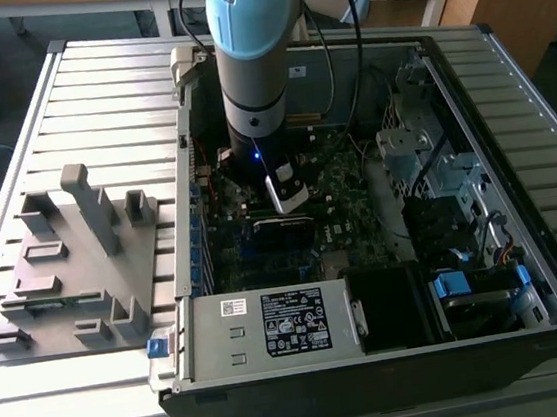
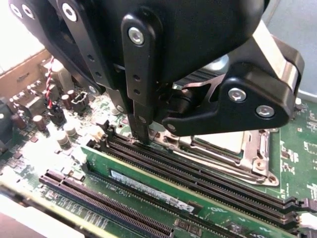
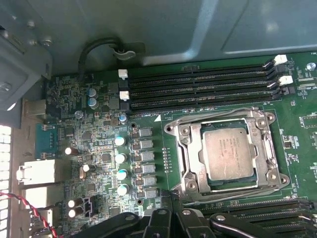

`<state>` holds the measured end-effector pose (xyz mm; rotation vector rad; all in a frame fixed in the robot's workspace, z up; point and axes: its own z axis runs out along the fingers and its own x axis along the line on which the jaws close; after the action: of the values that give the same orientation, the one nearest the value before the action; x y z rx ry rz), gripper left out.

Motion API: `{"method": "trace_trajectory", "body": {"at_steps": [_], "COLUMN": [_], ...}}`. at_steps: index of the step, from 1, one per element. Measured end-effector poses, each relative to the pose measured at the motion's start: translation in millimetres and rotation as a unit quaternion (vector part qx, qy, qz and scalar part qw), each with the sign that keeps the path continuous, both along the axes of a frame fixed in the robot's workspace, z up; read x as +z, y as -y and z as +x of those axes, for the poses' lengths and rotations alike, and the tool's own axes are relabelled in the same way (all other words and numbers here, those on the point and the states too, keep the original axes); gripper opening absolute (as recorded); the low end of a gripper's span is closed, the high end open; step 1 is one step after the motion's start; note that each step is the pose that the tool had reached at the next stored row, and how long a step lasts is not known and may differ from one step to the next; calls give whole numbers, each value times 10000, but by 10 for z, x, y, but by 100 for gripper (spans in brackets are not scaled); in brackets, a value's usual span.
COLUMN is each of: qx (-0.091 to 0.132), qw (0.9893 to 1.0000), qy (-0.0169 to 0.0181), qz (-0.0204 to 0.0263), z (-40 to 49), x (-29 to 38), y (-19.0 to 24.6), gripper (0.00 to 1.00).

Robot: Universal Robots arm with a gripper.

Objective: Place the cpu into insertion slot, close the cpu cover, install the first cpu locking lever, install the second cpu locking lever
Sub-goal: 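Install the second cpu locking lever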

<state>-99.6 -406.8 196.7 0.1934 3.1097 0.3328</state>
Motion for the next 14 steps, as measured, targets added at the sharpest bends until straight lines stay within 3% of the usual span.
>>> {"method": "trace_trajectory", "body": {"at_steps": [6,14], "qx": [0,-1], "qw": [10000,10000], "qy": [0,-1], "qz": [0,-14], "z": [0,9], "x": [94,103], "y": [-9,-28], "gripper": [10,10]}}
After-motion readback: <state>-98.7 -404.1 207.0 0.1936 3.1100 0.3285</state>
